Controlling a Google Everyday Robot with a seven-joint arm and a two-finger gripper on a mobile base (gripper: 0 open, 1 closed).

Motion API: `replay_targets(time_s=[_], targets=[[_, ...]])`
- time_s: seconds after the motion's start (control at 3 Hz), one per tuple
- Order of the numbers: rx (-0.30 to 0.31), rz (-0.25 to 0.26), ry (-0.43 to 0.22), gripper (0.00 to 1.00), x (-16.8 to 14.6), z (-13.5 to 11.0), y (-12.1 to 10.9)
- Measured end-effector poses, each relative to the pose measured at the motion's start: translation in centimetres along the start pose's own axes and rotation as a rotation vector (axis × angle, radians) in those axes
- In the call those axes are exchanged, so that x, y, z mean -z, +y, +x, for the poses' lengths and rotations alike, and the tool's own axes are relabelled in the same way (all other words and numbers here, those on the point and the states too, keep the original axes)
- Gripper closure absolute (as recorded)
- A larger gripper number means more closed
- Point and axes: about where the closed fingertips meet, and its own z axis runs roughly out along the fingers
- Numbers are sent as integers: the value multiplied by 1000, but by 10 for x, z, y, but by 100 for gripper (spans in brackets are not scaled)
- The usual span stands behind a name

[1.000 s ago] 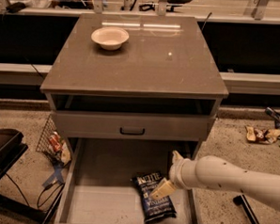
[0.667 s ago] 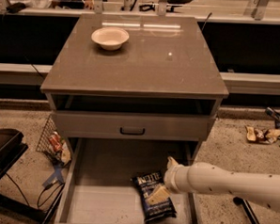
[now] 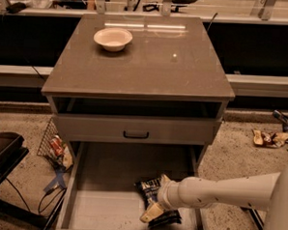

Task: Pick blue chip bag from middle drawer and place on counter

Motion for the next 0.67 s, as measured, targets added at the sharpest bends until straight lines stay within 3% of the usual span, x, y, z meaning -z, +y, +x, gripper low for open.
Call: replay_targets(time_s=[0.33, 0.67], targets=[[-1, -8, 1, 15, -4, 1, 3], [-1, -11, 1, 39, -5, 1, 4]])
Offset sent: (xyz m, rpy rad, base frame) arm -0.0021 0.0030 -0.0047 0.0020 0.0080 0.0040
